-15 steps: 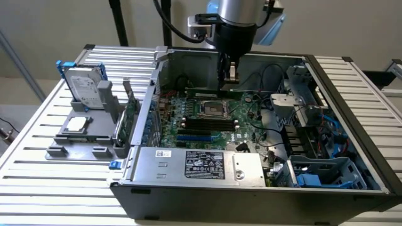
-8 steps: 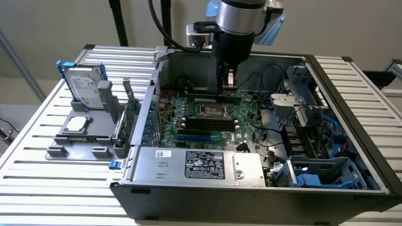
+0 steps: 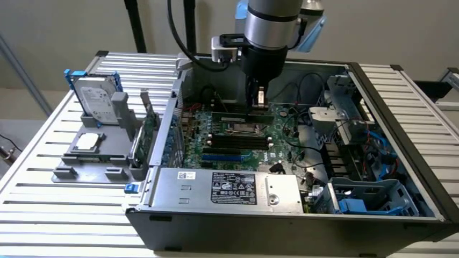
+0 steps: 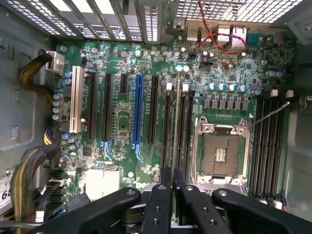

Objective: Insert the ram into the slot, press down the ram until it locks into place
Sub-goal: 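Insert the ram into the slot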

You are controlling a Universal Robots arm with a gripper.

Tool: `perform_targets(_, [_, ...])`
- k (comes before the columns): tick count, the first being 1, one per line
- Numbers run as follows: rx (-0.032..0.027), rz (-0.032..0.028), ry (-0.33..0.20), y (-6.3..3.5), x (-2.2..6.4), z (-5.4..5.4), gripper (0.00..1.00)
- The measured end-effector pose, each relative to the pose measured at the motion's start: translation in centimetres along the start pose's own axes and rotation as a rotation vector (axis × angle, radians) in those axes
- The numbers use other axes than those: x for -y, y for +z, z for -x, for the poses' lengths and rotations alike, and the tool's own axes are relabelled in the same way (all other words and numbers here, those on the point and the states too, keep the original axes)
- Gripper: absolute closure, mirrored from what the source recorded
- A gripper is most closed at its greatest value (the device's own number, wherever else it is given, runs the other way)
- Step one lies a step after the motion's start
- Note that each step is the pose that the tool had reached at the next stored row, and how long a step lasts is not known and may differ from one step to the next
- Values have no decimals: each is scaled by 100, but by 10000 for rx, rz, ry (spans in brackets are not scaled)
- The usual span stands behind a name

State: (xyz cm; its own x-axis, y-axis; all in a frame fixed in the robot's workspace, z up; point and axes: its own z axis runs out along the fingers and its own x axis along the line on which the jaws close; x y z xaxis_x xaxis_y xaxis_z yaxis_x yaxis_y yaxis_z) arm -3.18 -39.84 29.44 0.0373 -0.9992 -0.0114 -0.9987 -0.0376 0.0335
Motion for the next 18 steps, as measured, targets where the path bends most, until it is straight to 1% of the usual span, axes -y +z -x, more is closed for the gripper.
perform_targets(4, [38, -17, -2, 73, 2, 0, 87])
perform_targets(9, [65, -27, 0, 163, 5, -2, 87])
perform_targets(18, [72, -28, -10, 327, 25, -4, 87])
